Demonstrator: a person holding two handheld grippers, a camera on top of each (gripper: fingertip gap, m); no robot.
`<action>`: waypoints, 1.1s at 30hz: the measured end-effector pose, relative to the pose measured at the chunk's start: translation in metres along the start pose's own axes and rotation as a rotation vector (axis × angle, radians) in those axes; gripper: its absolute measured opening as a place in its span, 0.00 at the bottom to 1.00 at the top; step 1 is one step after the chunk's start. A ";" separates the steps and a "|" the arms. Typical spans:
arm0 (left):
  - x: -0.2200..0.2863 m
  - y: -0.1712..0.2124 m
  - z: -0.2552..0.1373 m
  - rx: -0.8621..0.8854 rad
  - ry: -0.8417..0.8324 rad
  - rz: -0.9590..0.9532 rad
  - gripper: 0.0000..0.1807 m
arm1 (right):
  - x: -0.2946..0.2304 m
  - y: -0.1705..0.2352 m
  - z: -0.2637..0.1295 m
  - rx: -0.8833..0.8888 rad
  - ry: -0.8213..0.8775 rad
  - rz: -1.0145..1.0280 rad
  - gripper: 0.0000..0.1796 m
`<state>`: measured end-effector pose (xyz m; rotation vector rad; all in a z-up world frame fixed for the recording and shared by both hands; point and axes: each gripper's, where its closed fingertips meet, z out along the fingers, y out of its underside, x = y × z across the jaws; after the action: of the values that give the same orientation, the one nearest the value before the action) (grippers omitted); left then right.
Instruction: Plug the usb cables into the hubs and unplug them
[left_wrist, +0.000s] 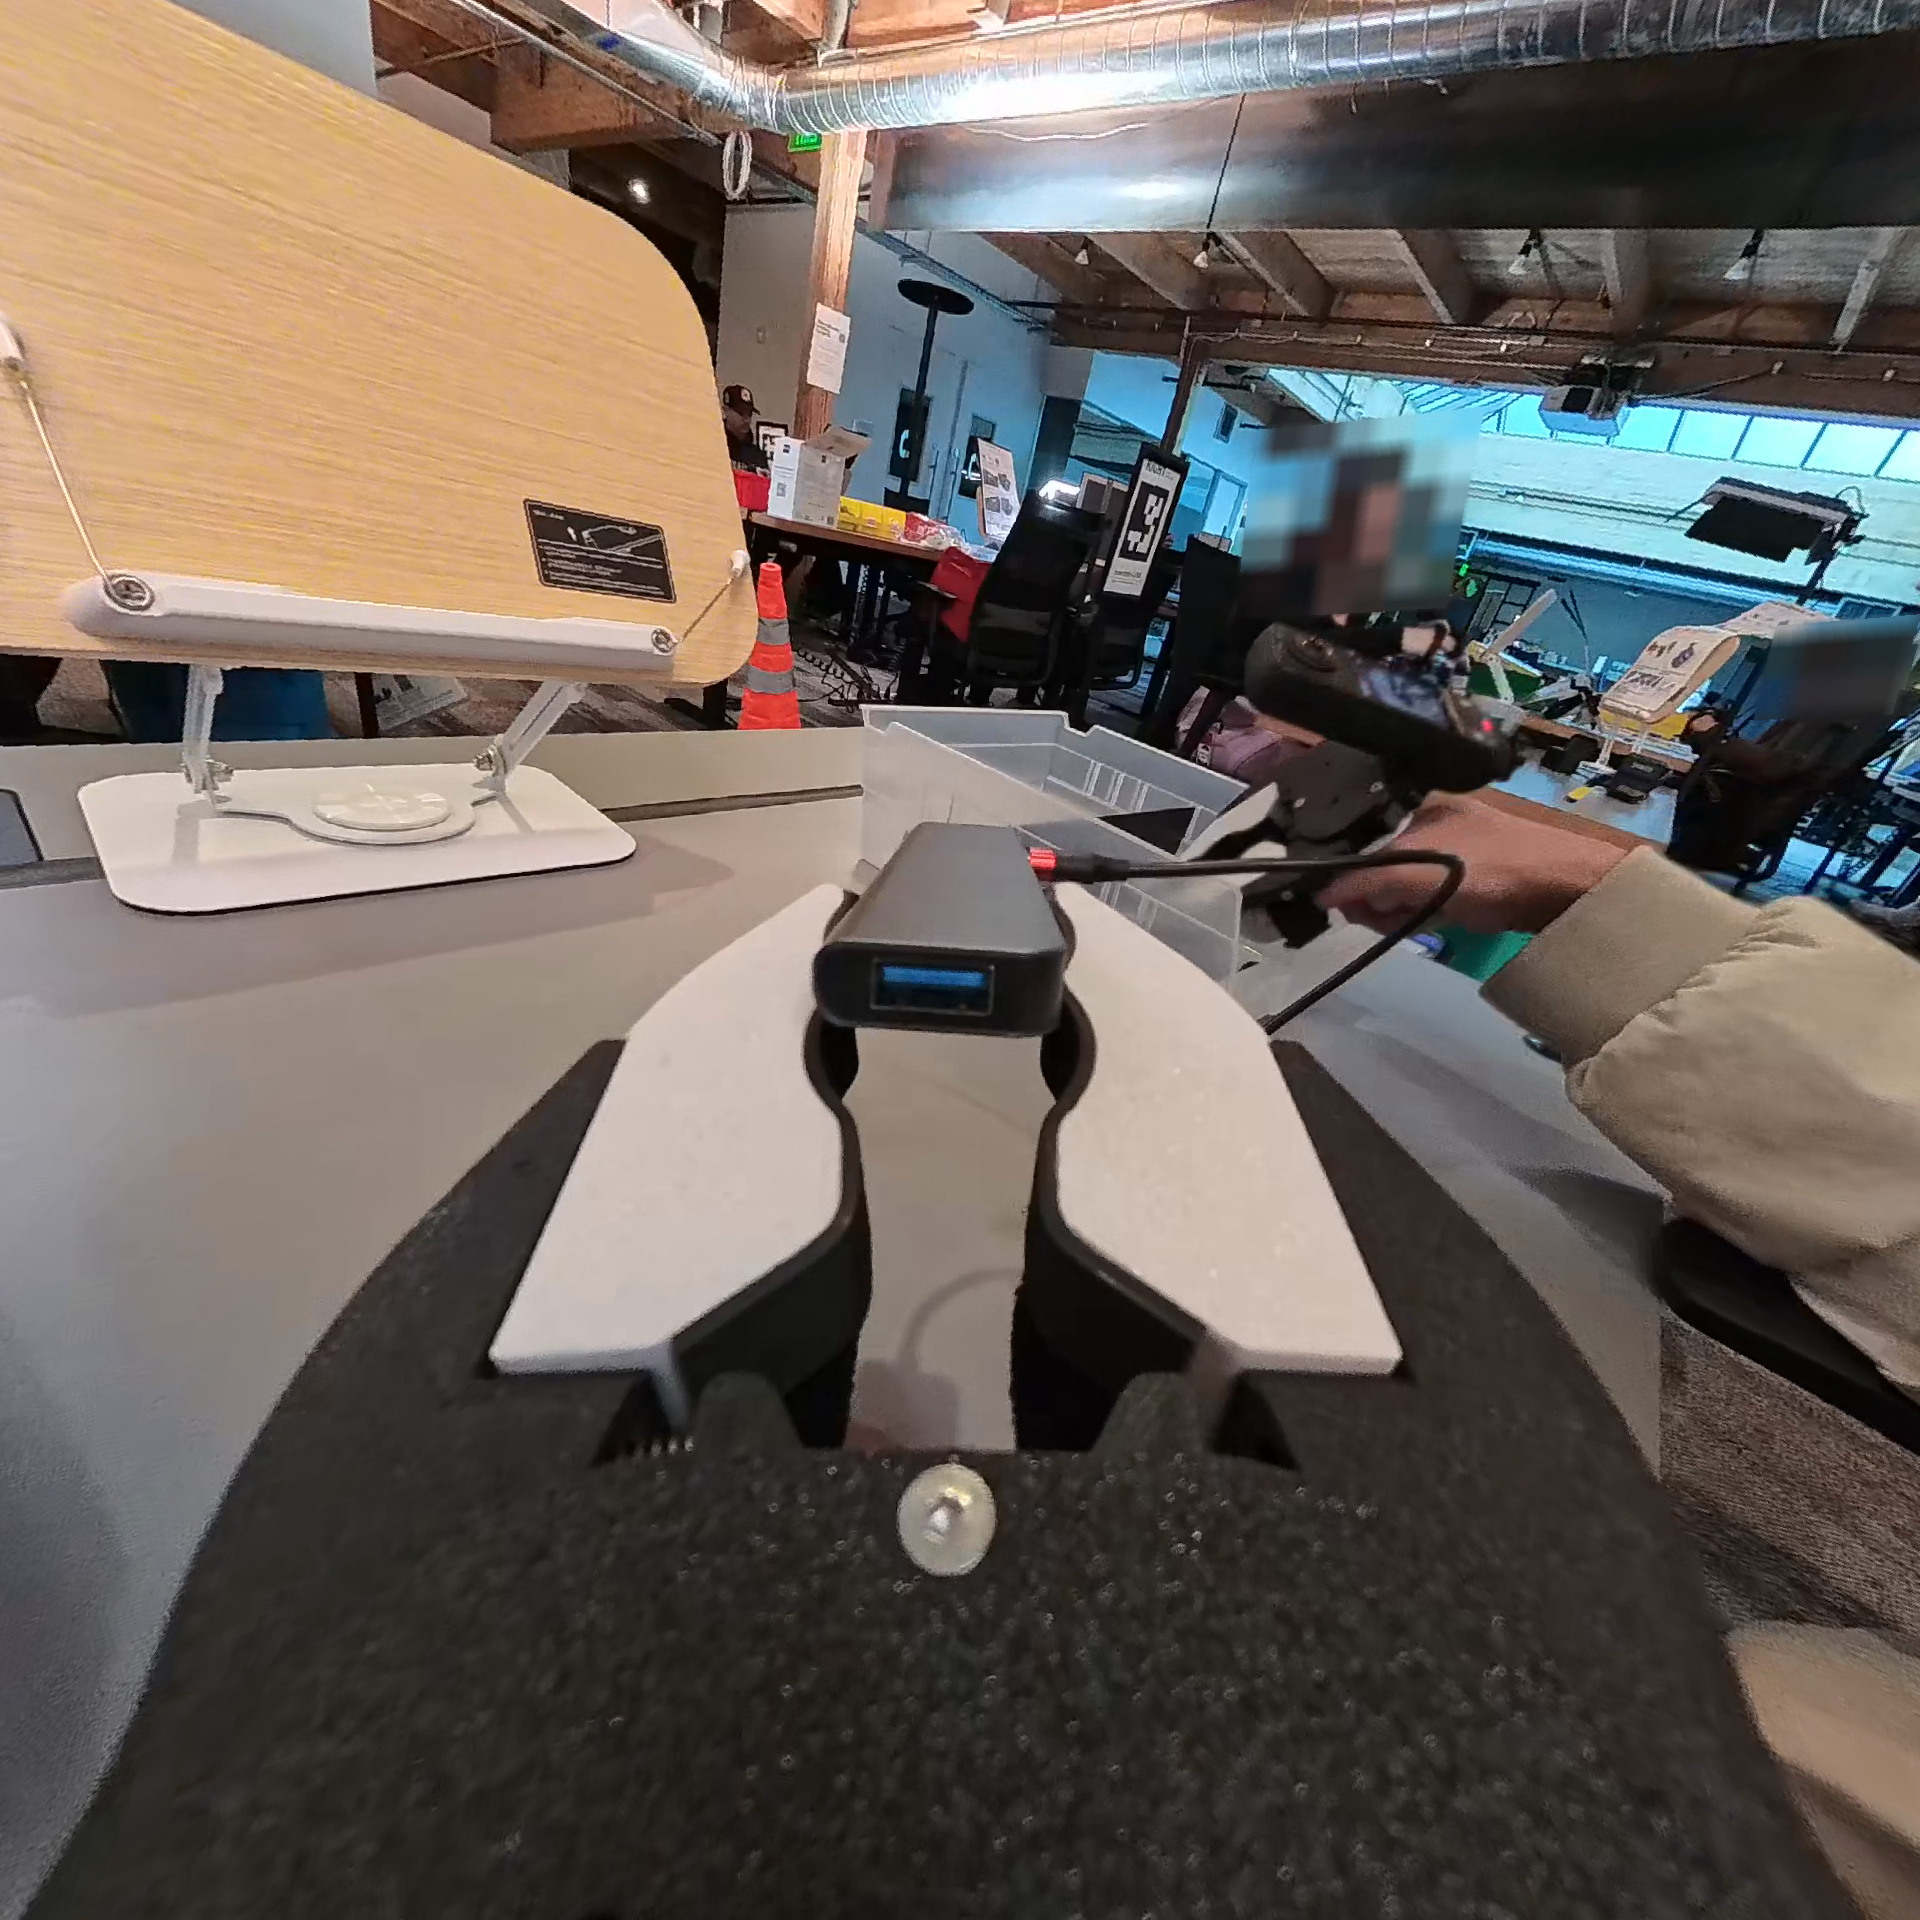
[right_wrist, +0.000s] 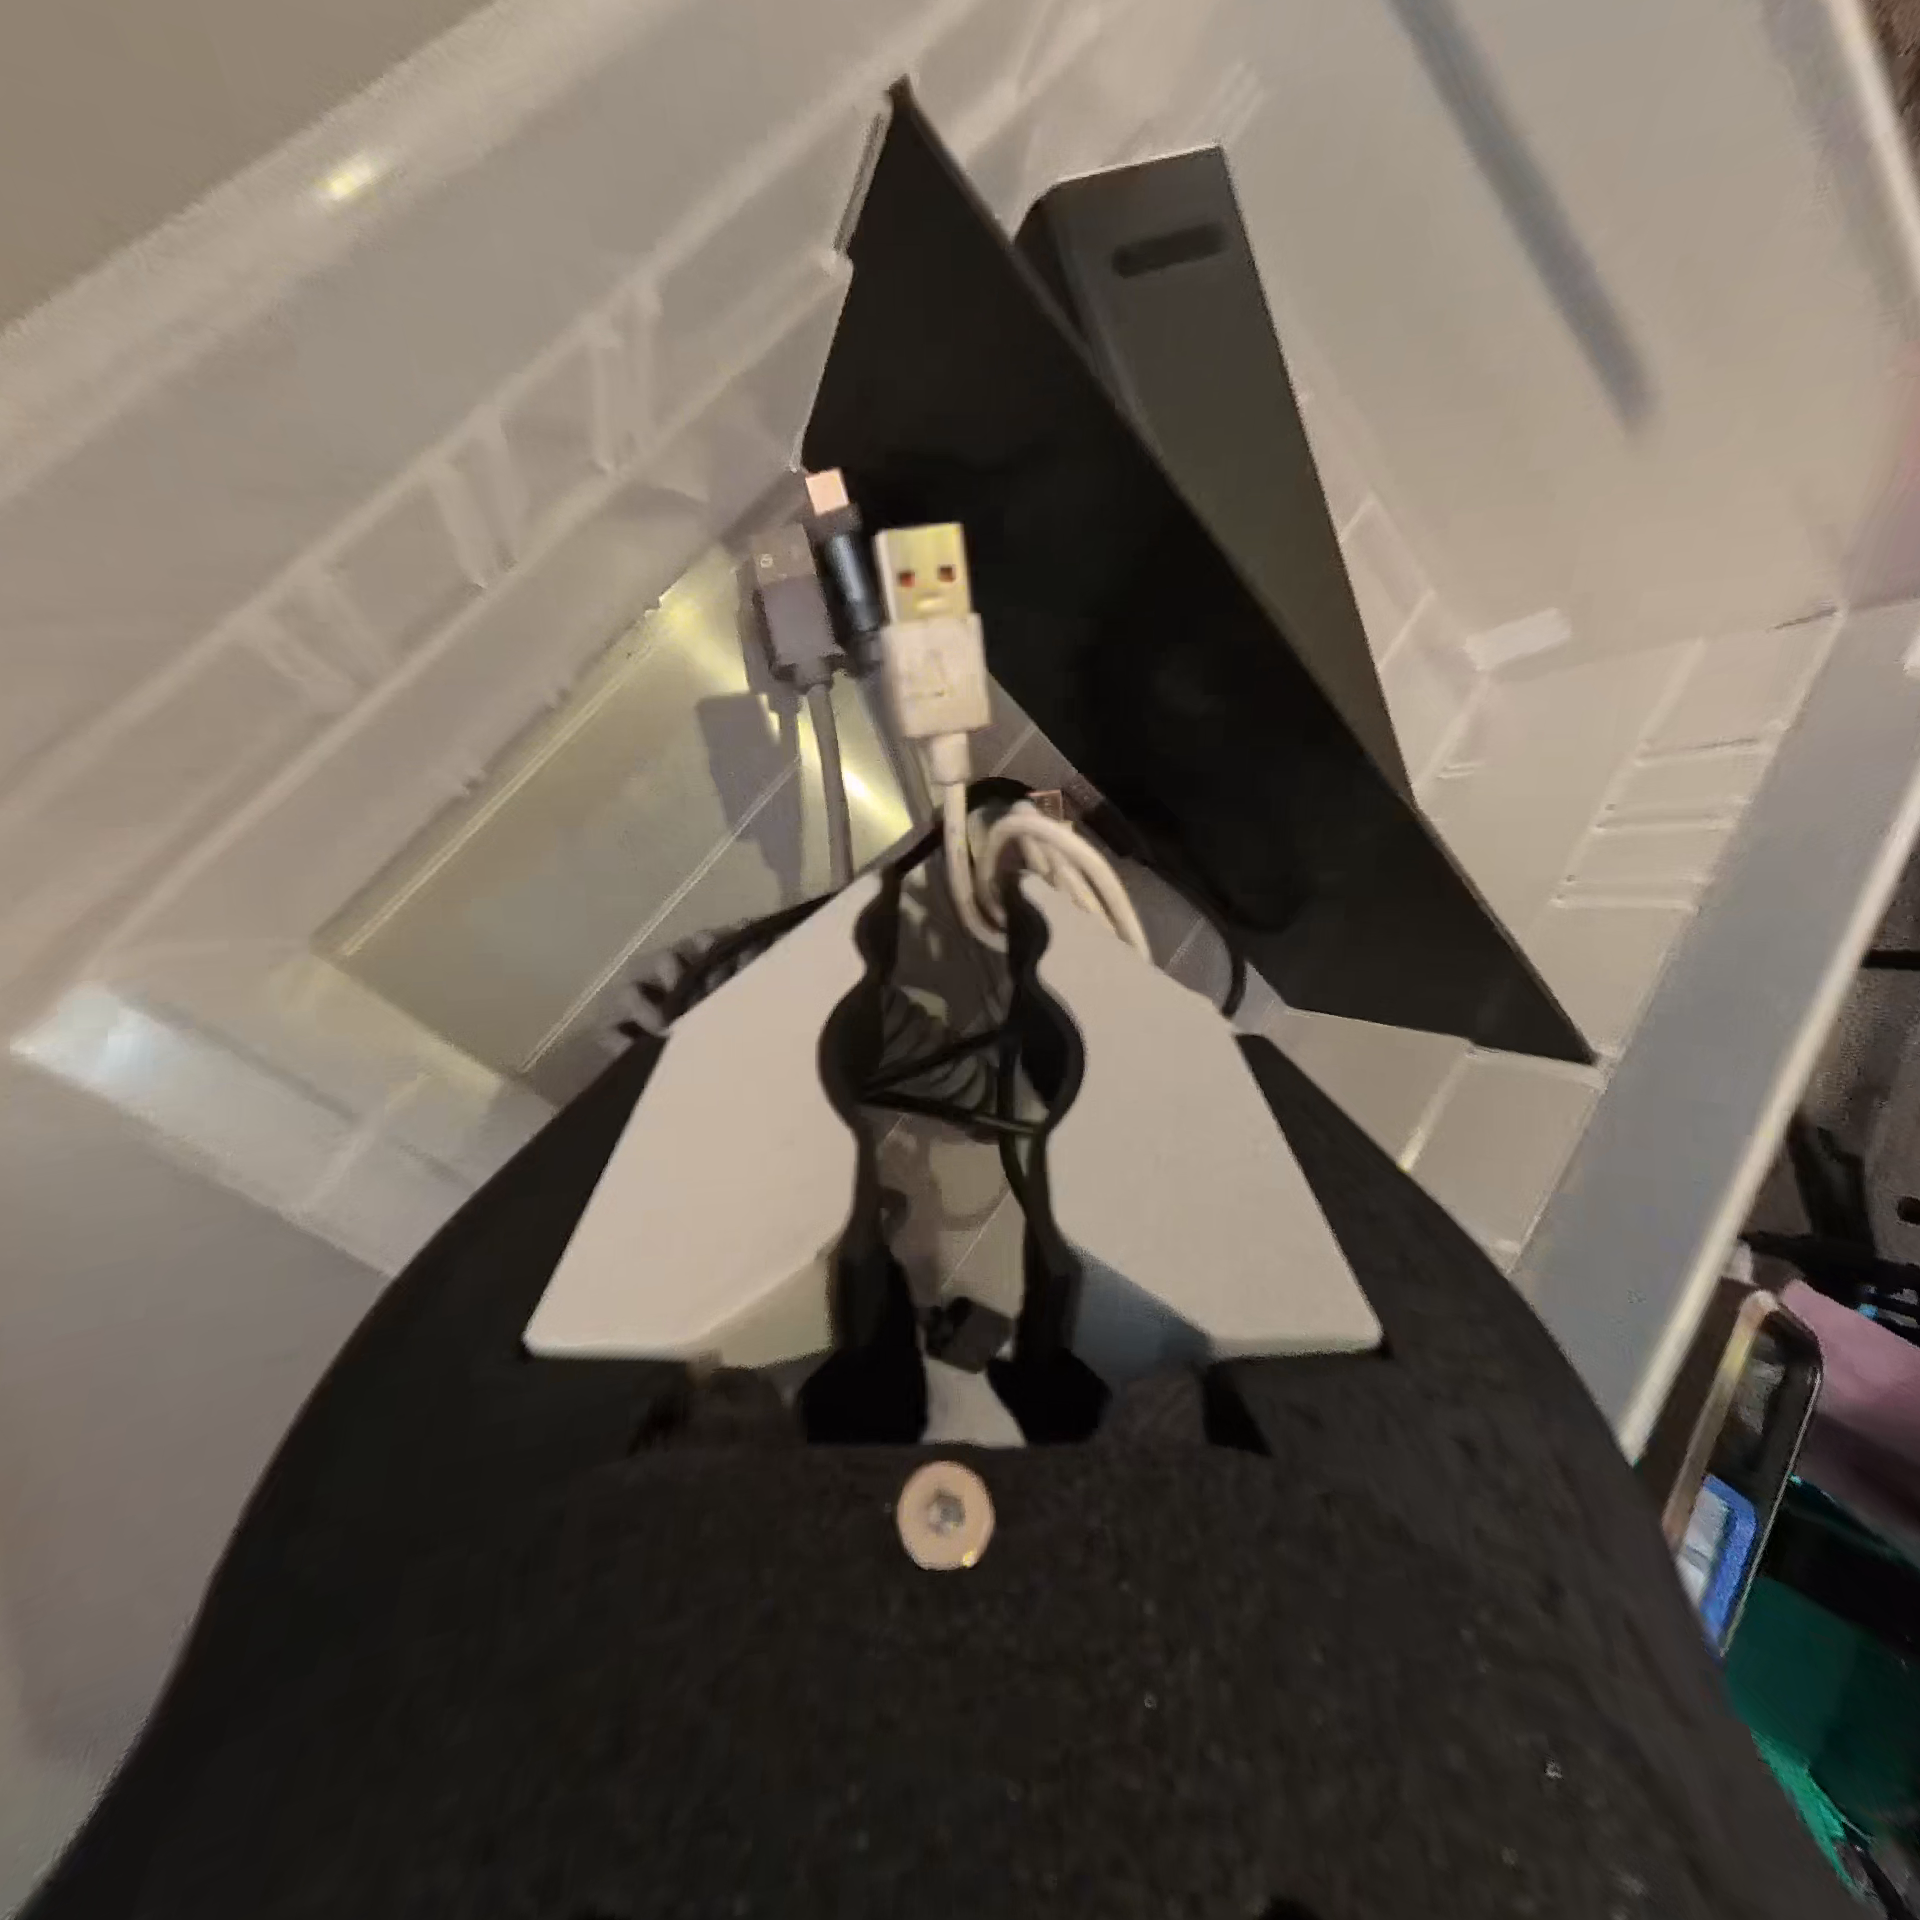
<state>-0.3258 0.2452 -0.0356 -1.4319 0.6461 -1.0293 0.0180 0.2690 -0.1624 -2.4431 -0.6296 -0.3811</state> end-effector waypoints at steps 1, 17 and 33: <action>0.000 0.000 -0.001 0.002 -0.001 0.001 0.18 | 0.001 -0.002 0.000 0.011 0.017 -0.002 0.12; -0.019 -0.018 -0.012 0.098 -0.146 0.101 0.18 | -0.196 -0.209 -0.164 0.806 -0.404 0.162 0.19; -0.007 -0.014 -0.007 0.117 -0.155 0.078 0.17 | -0.212 -0.214 -0.151 0.930 -0.448 0.432 0.14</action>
<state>-0.3375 0.2500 -0.0243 -1.3588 0.5165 -0.8715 -0.2907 0.2585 -0.0277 -1.6652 -0.3138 0.5434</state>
